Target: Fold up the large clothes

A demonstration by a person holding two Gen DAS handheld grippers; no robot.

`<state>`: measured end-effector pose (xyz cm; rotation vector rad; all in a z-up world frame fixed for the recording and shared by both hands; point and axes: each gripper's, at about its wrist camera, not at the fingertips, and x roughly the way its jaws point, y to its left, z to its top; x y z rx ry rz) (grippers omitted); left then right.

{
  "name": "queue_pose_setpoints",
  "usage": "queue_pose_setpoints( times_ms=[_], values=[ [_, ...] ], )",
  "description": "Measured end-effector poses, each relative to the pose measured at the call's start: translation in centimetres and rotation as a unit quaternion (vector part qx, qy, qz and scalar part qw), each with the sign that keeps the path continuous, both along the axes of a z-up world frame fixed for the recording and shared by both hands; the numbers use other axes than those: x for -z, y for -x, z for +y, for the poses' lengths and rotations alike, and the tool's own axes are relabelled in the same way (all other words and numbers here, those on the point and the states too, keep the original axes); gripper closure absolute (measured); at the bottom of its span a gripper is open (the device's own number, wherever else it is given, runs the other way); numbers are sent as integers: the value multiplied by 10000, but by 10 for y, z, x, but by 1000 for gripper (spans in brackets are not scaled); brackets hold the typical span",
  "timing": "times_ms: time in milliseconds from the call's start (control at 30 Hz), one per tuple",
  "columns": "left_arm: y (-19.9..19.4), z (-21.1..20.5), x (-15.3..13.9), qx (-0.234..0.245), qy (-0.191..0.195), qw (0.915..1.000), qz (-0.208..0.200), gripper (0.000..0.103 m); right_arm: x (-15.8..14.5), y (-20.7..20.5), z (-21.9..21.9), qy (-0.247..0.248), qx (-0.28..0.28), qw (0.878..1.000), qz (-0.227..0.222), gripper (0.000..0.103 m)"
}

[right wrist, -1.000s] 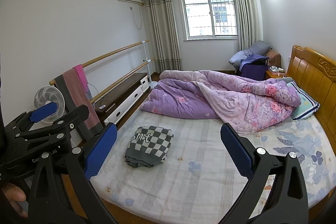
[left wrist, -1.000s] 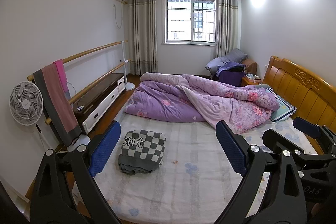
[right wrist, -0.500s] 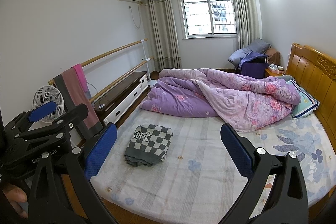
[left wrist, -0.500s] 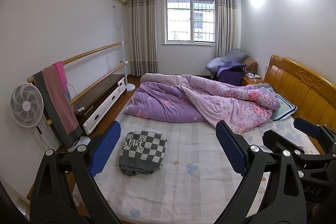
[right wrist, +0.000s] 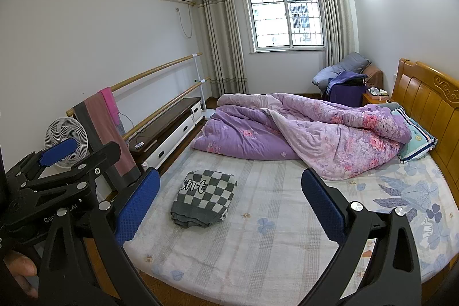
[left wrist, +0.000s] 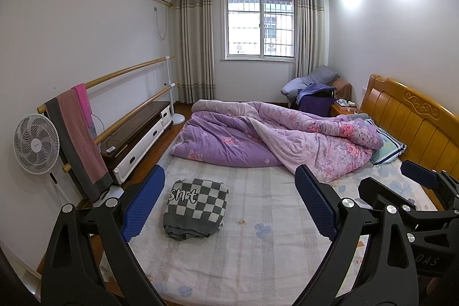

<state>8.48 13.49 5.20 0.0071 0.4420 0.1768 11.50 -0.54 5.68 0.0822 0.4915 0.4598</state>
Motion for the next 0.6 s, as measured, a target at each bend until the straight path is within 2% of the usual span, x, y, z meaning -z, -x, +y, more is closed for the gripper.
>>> queue_pose_setpoints(
  times_ms=[600],
  values=[
    [-1, 0, 0, 8, 7, 10000, 11, 11, -1, 0, 0, -5, 1, 10000, 3, 8]
  ],
)
